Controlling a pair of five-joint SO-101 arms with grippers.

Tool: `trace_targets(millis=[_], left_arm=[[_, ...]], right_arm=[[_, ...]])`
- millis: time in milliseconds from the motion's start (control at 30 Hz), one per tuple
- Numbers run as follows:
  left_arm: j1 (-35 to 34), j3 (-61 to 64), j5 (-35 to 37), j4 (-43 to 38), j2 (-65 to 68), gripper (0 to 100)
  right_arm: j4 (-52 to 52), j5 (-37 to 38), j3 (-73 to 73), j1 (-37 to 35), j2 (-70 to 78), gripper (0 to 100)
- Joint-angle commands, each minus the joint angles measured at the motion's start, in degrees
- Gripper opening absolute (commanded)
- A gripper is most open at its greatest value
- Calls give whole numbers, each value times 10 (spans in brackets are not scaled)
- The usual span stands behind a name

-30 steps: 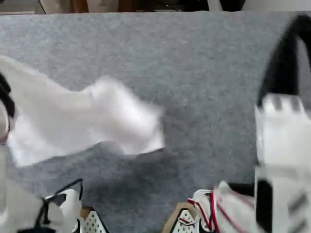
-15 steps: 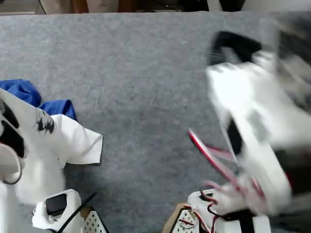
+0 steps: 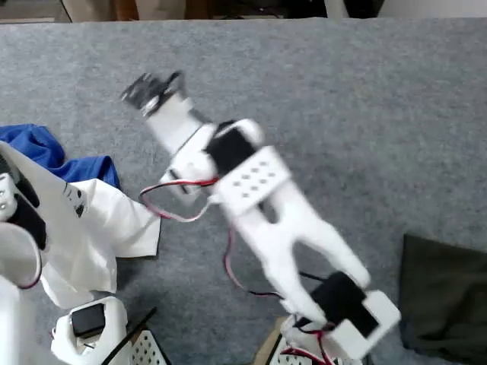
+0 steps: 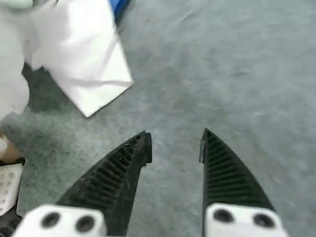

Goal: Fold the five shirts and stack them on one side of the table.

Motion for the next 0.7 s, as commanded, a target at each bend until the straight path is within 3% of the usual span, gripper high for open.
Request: trace_targets(millis=[0, 467, 667], left_arm=[[-1, 1, -2, -2, 2, 18], [0, 1, 3, 12, 2, 18], [1, 1, 4, 12, 2, 18]], right_arm=[[-40, -4, 9, -41, 49, 175], [-219, -4, 8, -73, 267, 174], [-231, 1, -48, -99, 339, 136]])
